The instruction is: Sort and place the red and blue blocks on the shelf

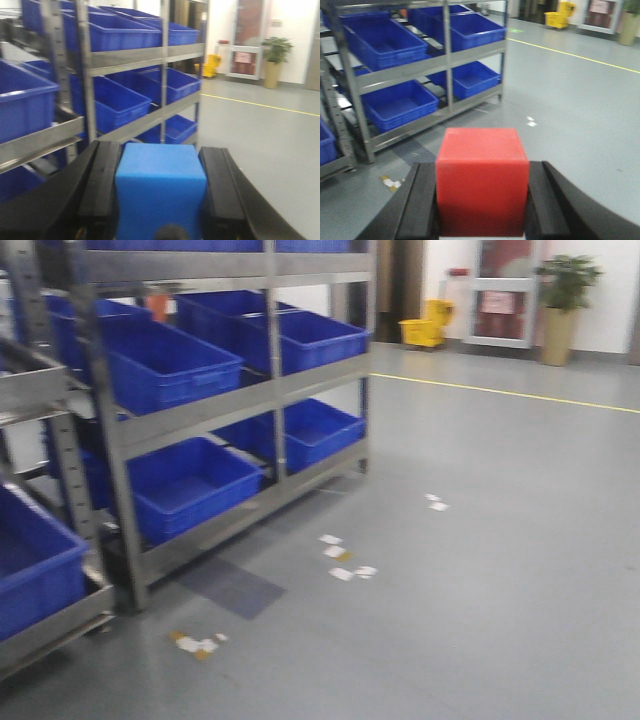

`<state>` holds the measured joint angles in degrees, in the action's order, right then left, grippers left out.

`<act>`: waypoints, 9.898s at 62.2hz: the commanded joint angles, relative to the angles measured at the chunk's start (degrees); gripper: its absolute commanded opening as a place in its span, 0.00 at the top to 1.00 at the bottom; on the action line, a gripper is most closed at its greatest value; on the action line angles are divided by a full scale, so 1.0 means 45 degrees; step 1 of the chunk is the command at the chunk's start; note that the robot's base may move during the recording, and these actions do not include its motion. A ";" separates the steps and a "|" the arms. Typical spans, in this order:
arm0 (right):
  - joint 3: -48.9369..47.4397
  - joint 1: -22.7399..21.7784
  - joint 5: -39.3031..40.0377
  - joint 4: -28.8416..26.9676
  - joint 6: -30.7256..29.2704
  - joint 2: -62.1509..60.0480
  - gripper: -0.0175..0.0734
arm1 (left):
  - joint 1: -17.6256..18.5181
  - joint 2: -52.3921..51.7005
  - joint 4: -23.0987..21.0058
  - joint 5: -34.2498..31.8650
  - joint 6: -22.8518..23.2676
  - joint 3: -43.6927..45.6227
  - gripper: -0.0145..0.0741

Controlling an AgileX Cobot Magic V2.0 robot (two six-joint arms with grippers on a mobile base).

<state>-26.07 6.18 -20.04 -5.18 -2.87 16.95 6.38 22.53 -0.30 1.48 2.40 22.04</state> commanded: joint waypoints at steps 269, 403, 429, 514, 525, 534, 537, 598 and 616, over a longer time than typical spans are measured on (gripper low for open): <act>-0.0348 -0.0065 0.1120 0.0000 -0.0123 0.0105 0.75 | -0.0010 0.0081 -0.0105 -0.1126 0.0028 0.0385 0.69; -0.0348 -0.0065 0.1168 0.0000 -0.0123 0.0114 0.75 | -0.0010 0.0081 -0.0105 -0.1126 0.0028 0.0385 0.69; -0.0490 -0.0065 0.2687 -0.0022 -0.0123 0.2299 0.75 | -0.0010 0.1336 -0.1595 -0.1088 0.0028 0.0687 0.69; -0.1334 0.0997 0.5806 -0.0580 -0.0112 0.6722 0.18 | 0.3156 0.8015 -0.0806 -0.1375 0.0028 0.3892 0.38; -0.1708 0.0997 0.5201 -0.0580 -0.0112 0.5978 0.18 | 0.3156 0.7270 -0.0806 -0.1375 0.0028 0.3886 0.54; -0.1739 0.0997 0.5145 -0.0580 -0.0112 0.5257 0.30 | 0.3156 0.6488 -0.0678 -0.1332 0.0004 0.3886 0.70; -0.1739 0.0997 0.5170 -0.0597 -0.0112 0.4964 0.39 | 0.3156 0.6222 -0.0445 -0.1246 0.0004 0.3886 0.69; -0.1739 -0.1882 0.0935 -0.0687 0.1953 0.0481 0.75 | -0.0250 -0.0146 -0.1039 0.4070 0.0004 0.3886 0.69; -0.2318 -0.1987 -0.0282 -0.0608 0.1954 0.0450 0.75 | -0.0250 -0.0274 -0.1039 0.4447 0.0004 0.3886 0.69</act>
<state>-33.36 -2.45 -22.89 -7.98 5.83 18.65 5.32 20.83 -4.35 25.86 2.30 37.47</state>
